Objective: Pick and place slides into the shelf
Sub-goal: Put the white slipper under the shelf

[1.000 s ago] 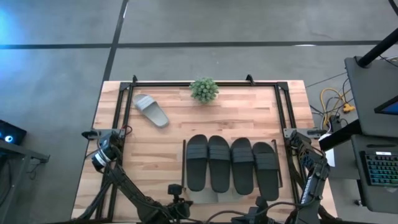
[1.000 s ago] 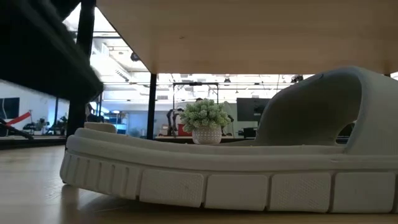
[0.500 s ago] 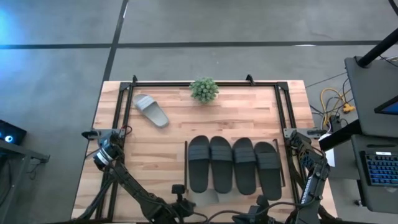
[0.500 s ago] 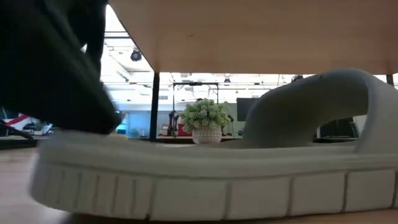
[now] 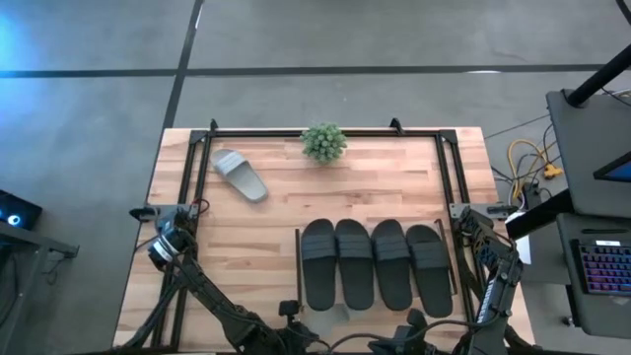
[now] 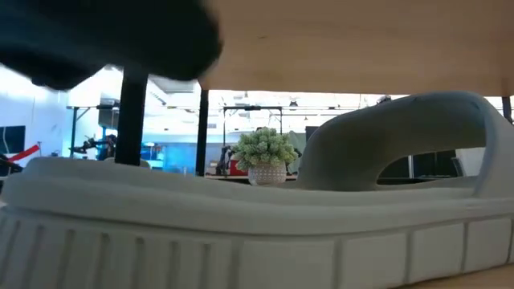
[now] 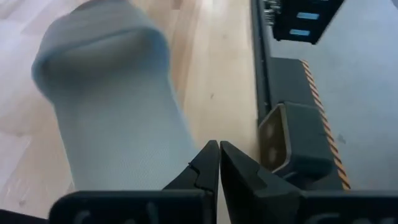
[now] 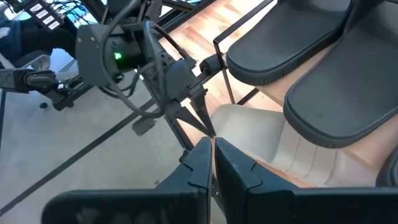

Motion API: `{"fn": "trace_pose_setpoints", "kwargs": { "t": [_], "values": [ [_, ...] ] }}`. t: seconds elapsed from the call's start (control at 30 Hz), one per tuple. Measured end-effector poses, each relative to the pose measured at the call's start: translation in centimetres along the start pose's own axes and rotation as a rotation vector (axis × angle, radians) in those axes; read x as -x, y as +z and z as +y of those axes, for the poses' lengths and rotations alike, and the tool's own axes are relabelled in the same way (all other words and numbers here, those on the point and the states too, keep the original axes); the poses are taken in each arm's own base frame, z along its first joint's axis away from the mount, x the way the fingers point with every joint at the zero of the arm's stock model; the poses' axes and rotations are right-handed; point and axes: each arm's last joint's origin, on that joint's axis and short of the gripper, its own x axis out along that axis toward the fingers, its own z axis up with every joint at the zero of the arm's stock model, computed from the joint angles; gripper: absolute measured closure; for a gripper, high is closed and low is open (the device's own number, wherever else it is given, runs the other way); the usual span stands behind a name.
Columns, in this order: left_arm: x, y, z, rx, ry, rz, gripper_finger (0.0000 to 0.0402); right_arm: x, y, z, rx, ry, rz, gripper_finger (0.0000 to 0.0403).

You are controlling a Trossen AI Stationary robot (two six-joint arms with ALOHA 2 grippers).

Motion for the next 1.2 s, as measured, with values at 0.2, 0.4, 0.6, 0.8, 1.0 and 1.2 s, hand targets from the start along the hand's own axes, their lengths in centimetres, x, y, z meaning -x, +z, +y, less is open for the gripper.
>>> {"fn": "trace_pose_setpoints", "kwargs": {
  "t": [0.2,0.4,0.6,0.8,1.0,1.2],
  "values": [
    [2.9,1.5,-0.1,-0.110,-0.020,0.029,0.0402,0.1,-0.1,0.0,0.004,0.001,0.001,0.0390],
    [6.1,2.4,1.3,-0.165,0.005,0.093,0.0402,0.9,-0.8,0.0,-0.037,0.017,0.020,0.0390],
    [5.8,1.0,1.6,-0.090,-0.058,0.160,0.0402,-0.2,-4.4,-0.1,-0.123,-0.066,0.239,0.0390],
    [4.4,-2.0,1.1,-0.072,-0.037,0.182,0.0402,-1.6,-6.5,0.1,-0.191,-0.114,0.247,0.0390],
    [2.1,-4.0,1.9,-0.063,0.073,0.197,0.0402,-1.6,-6.3,0.1,-0.194,-0.097,0.182,0.0390],
    [0.2,-4.1,2.7,0.025,0.133,0.156,0.0402,-1.4,-5.8,0.1,-0.200,-0.085,0.153,0.0390]
  ]
}}
